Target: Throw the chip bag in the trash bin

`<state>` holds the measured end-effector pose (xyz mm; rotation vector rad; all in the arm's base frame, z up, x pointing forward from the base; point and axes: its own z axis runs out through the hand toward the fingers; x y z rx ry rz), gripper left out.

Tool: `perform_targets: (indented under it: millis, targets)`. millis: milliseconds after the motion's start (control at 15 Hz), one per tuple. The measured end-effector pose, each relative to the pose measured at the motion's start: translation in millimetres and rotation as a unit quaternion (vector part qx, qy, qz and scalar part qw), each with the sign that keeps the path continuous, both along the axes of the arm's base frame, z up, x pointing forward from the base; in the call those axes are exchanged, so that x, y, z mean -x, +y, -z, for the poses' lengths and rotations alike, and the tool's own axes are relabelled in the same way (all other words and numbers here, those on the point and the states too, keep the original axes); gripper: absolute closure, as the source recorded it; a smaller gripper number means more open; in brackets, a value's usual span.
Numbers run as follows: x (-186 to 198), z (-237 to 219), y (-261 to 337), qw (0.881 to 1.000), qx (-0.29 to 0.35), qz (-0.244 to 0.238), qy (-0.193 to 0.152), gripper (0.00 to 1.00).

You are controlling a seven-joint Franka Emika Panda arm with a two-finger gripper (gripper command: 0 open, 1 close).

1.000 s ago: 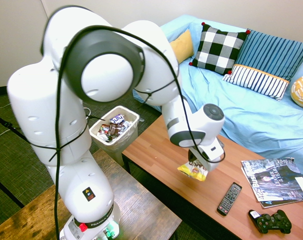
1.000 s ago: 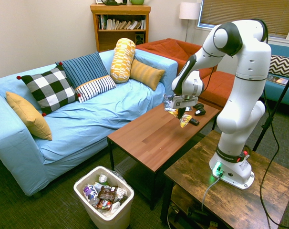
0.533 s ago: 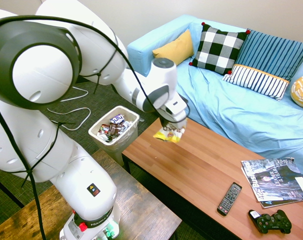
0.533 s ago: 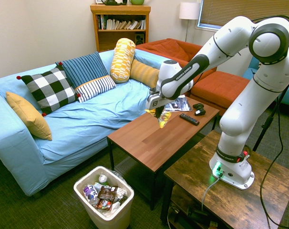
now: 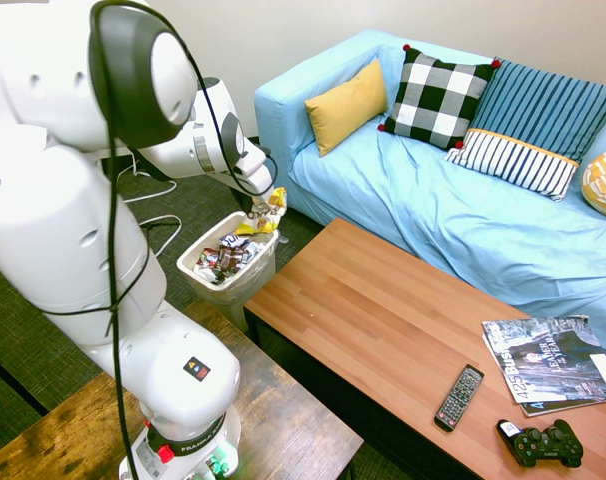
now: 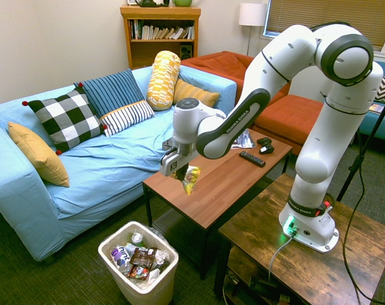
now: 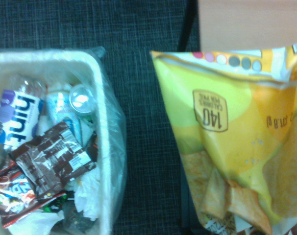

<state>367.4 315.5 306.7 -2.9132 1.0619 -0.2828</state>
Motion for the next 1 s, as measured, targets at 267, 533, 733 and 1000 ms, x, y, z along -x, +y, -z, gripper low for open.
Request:
perform_targets:
  millis: [267,533,733,1000]
  targets:
    - [-1,46,77,0.999,0.002,-0.042,0.027,1.0]
    - [6,111,143,0.995,0.02,-0.091,0.042,1.0]
    - [-3,151,168,0.992,0.036,-0.109,0.042,1.0]
    - [-12,181,188,0.991,0.049,-0.121,0.039,0.0]
